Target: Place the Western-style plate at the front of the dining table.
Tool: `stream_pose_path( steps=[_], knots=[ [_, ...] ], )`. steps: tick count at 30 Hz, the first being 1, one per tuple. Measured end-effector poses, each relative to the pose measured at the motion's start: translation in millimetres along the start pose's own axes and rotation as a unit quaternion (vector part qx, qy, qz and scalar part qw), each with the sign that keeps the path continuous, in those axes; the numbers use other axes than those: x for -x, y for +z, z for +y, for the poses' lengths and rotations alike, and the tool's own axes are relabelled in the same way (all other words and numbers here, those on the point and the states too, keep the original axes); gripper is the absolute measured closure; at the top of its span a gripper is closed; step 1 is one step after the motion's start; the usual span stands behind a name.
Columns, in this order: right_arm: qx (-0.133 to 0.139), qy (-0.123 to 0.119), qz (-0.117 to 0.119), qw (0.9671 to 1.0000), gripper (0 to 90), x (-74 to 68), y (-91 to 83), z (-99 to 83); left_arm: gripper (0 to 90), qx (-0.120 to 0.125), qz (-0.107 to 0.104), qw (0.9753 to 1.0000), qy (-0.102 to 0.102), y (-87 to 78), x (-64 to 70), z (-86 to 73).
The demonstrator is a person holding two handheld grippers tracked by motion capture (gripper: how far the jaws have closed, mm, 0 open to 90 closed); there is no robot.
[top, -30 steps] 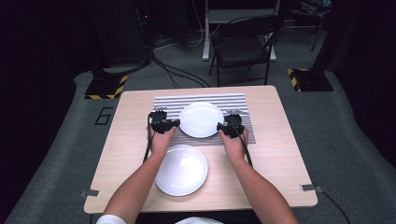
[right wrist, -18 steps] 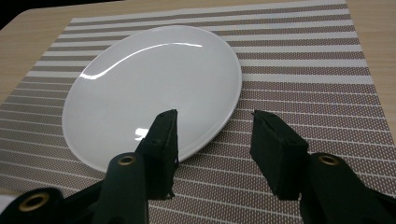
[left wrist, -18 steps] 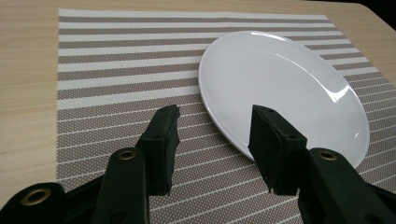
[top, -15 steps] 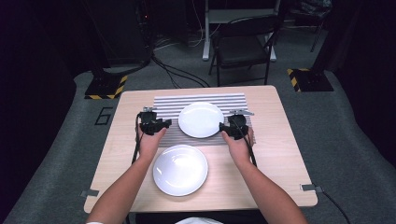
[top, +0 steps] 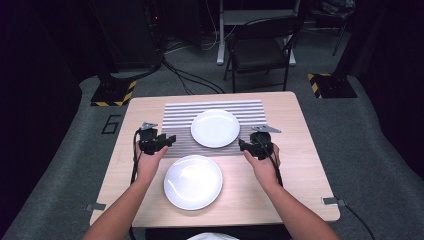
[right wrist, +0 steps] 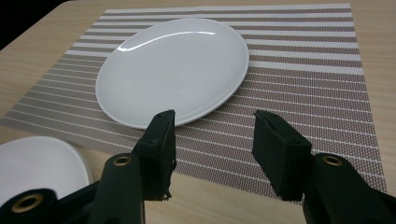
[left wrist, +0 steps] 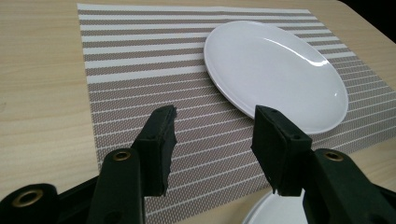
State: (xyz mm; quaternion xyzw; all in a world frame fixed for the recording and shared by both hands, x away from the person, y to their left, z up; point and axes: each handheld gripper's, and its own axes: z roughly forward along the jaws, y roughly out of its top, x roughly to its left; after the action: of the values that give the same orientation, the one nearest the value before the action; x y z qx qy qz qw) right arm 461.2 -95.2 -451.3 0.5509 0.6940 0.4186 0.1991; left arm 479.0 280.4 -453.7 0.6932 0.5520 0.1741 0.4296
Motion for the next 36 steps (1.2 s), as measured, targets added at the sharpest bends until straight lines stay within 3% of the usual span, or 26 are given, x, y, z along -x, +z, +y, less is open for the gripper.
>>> stream_pose_path(
  steps=[5, 8, 13, 17, 25, 29, 36],
  knots=[
    [0.003, -0.008, 0.011, 0.9999, 45.5, 2.9, -12.7, -7.8, 47.1, 0.001, -0.001, 1.0000, 0.004, -12.4, -2.7, -8.9],
    [0.004, -0.026, 0.009, 0.9996, 44.0, 5.1, -20.2, -12.2, 45.3, 0.003, -0.002, 0.9999, 0.012, -20.5, -2.5, -14.1],
    [0.005, -0.029, 0.014, 0.9995, 43.0, 10.4, -31.1, -20.0, 43.6, -0.001, 0.003, 0.9996, 0.027, -31.0, -2.6, -24.7],
    [0.003, -0.033, 0.012, 0.9994, 42.4, 13.7, -38.3, -27.6, 42.9, -0.004, 0.005, 0.9997, 0.024, -36.0, -6.1, -33.7],
    [-0.007, -0.038, 0.013, 0.9992, 41.9, 22.2, -44.0, -46.3, 42.8, -0.012, 0.008, 0.9997, 0.019, -38.1, -17.8, -54.0],
    [-0.005, -0.041, 0.011, 0.9991, 41.9, 25.3, -43.7, -53.0, 43.1, -0.028, 0.009, 0.9994, 0.015, -35.8, -22.2, -63.7],
    [-0.005, -0.057, 0.006, 0.9984, 41.7, 26.3, -39.6, -62.6, 43.6, -0.021, 0.010, 0.9996, 0.017, -34.2, -27.7, -73.8]
  ],
)
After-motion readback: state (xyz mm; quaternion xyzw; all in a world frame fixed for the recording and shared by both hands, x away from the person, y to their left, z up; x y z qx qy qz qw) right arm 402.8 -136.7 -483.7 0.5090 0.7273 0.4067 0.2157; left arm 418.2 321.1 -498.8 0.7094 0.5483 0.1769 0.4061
